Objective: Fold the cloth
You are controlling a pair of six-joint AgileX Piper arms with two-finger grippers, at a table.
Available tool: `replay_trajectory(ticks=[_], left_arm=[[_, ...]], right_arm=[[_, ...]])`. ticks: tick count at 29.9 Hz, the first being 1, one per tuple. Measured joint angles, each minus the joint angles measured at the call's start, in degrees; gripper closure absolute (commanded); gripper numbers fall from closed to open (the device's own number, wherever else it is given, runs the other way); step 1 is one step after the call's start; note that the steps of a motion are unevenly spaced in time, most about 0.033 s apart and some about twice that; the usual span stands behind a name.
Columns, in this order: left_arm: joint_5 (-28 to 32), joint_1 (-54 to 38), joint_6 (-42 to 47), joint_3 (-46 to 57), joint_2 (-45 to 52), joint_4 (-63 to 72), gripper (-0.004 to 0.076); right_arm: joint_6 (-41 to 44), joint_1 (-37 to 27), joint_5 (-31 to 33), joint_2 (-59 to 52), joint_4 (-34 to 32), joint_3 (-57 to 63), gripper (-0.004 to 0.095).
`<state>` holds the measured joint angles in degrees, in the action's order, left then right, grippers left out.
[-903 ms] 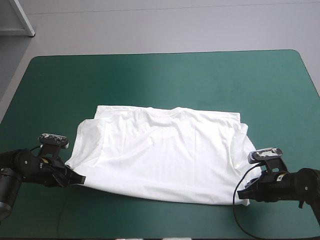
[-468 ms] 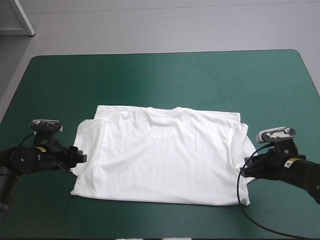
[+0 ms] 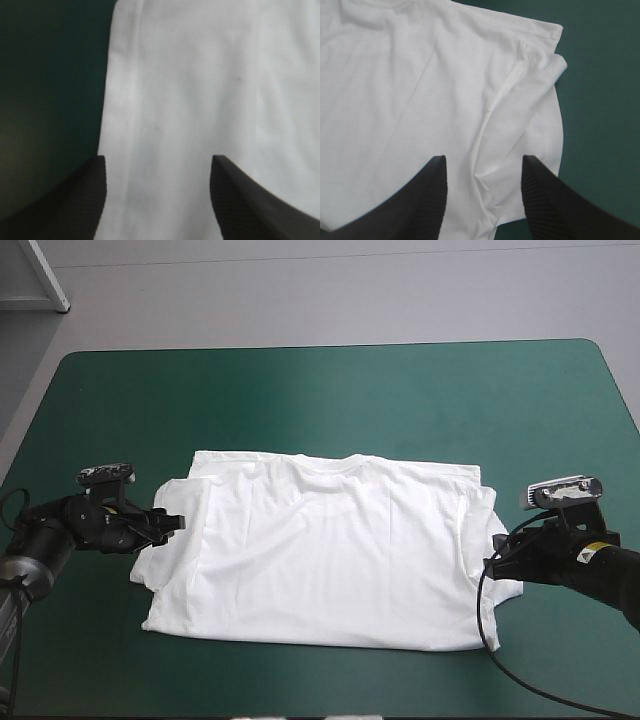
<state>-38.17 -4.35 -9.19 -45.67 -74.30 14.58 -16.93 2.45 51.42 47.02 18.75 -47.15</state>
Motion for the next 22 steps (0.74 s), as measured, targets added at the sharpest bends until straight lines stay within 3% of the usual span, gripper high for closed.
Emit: replay_trajectory(ticks=[9,22], left_arm=[[5.8,-3.7,0.3,0.0,-6.6,1.7,0.0330],[4.1,-8.6,-14.2,-0.1,-9.7,11.0,0.0330]], right_arm=[[0.0,0.0,1.3,0.0,0.0,0.0,0.0468],[0.0,0.0,1.2,0.0,0.1,-0.1,0.0514]])
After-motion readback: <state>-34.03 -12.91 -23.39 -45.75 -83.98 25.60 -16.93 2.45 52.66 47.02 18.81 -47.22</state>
